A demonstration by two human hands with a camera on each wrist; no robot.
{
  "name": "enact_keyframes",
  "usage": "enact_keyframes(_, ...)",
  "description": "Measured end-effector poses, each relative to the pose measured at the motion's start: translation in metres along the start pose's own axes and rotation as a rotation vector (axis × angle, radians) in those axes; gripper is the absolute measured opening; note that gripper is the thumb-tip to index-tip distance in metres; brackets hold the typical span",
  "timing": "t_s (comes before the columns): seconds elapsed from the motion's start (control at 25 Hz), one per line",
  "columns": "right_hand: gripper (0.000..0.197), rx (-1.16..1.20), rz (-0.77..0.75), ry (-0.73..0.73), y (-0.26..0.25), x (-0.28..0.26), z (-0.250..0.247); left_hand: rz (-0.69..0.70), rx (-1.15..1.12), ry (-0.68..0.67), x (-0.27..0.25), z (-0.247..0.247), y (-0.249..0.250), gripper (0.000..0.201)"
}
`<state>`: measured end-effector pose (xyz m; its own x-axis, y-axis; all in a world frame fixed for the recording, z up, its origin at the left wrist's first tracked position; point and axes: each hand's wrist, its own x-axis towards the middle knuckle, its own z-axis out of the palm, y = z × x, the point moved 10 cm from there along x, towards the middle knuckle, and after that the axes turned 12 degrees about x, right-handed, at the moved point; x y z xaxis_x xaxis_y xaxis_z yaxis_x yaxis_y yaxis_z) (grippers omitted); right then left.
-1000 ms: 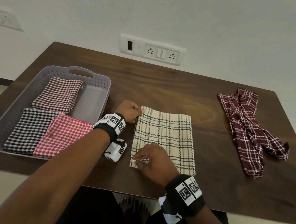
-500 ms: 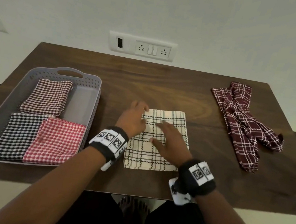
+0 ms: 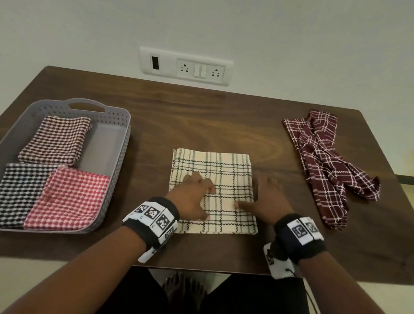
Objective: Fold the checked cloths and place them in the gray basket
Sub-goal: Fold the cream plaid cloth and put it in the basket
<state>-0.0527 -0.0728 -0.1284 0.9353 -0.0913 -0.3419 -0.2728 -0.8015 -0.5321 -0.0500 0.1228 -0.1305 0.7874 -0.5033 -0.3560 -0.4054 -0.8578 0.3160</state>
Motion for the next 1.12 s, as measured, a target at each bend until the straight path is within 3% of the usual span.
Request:
enact_keyframes(0.08, 0.068, 0.165, 0.114, 0.059, 0.014, -0.018, -0.001, 0.075, -0.116, 0.067, 0.001, 0.005, 0.024, 0.042)
enact_keyframes(0.16, 0.041, 0.285, 0.187, -0.015, 0.020, -0.036, 0.014, 0.092, -0.104, 0.069, 0.002, 0.017, 0.040, 0.036)
enact_keyframes(0.32, 0.038, 0.357, 0.186, 0.010, 0.018, -0.050, 0.019, 0.032, 0.004, 0.065, -0.004, 0.025, 0.048, 0.062)
enact_keyframes(0.44, 0.016, 0.867, 0.273, 0.041, 0.019, -0.060, 0.023, 0.000, 0.114, 0.077, -0.014, 0.031, 0.051, 0.078)
enact_keyframes(0.52, 0.031, 1.044, 0.274, 0.100, 0.020, -0.066, 0.019, -0.036, 0.144, 0.140, -0.019, 0.028, 0.052, 0.070)
enact_keyframes(0.64, 0.022, 1.016, 0.107, 0.132, 0.009, -0.071, 0.001, -0.068, 0.100, 0.167, -0.026, 0.014, 0.036, 0.047)
enact_keyframes(0.76, 0.022, 0.972, -0.039, 0.012, -0.001, -0.079, -0.011, -0.078, 0.075, 0.170, -0.039, -0.003, -0.001, 0.036)
enact_keyframes(0.88, 0.043, 0.719, -0.185, -0.155, -0.012, -0.085, -0.012, -0.067, 0.012, 0.214, -0.054, -0.022, -0.038, 0.017)
enact_keyframes(0.92, 0.044, 0.570, -0.219, -0.126, -0.012, -0.086, -0.014, -0.048, -0.025, 0.230, -0.059, -0.027, -0.044, 0.016)
enact_keyframes(1.04, 0.026, 0.275, -0.309, 0.146, -0.012, -0.080, -0.037, 0.036, -0.282, 0.305, -0.068, -0.040, -0.050, 0.023)
enact_keyframes(1.12, 0.017, 0.316, -0.406, 0.125, -0.020, -0.080, -0.037, 0.066, -0.469, 0.328, -0.068, -0.042, -0.049, 0.028)
